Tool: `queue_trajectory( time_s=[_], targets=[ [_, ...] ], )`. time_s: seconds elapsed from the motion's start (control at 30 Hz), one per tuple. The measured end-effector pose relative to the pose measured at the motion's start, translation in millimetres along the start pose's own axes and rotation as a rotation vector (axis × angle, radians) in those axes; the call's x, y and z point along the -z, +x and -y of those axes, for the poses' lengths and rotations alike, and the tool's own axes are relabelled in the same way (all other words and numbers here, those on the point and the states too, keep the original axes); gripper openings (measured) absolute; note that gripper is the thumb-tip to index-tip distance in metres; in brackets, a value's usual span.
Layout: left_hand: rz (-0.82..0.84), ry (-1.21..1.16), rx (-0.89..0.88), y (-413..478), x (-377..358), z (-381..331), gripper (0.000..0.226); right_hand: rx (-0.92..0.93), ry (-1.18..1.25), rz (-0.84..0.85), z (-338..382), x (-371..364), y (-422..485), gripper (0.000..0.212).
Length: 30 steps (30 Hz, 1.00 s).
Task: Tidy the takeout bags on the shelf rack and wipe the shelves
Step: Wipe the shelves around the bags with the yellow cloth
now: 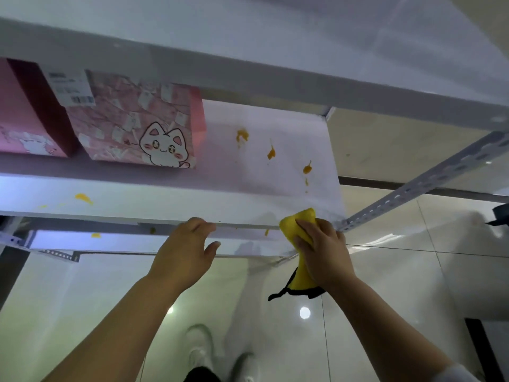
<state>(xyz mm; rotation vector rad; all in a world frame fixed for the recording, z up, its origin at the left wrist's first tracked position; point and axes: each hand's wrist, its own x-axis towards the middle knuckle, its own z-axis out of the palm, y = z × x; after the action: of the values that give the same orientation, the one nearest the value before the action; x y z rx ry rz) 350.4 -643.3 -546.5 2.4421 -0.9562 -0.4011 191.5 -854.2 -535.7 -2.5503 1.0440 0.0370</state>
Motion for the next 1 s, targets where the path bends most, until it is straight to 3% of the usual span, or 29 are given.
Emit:
queue_trajectory(
  time_s=[0.3, 0.43, 0.53, 0.67, 0.83, 1.0],
  targets=[
    [-0.154, 0.059, -0.211, 89, -44, 10, 0.035, 0.176, 0.05, -0.259, -25, -35, 86, 0.042],
    [-0.239, 0.072, -0.309, 118, -70, 8, 0.036, 0.283, -0.156, -0.233, -37, -66, 99, 0.044],
    [-0.233, 0.135, -0.364, 128, -82, 11, 0.03, 0.304, -0.179, -0.291, -39, -78, 101, 0.041],
    [-0.228, 0.194, -0.416, 129, -82, 12, 0.015, 0.108, -0.202, -0.305, -43, -65, 125, 0.043],
    [-0.178, 0.166, -0.403, 127, -78, 10, 0.013, -0.193, -0.04, -0.3, -42, -28, 193, 0.033],
    [-0.175, 0.182, -0.369, 129, -79, 7, 0.013, -0.202, -0.058, -0.148, -38, -31, 230, 0.038]
  ],
)
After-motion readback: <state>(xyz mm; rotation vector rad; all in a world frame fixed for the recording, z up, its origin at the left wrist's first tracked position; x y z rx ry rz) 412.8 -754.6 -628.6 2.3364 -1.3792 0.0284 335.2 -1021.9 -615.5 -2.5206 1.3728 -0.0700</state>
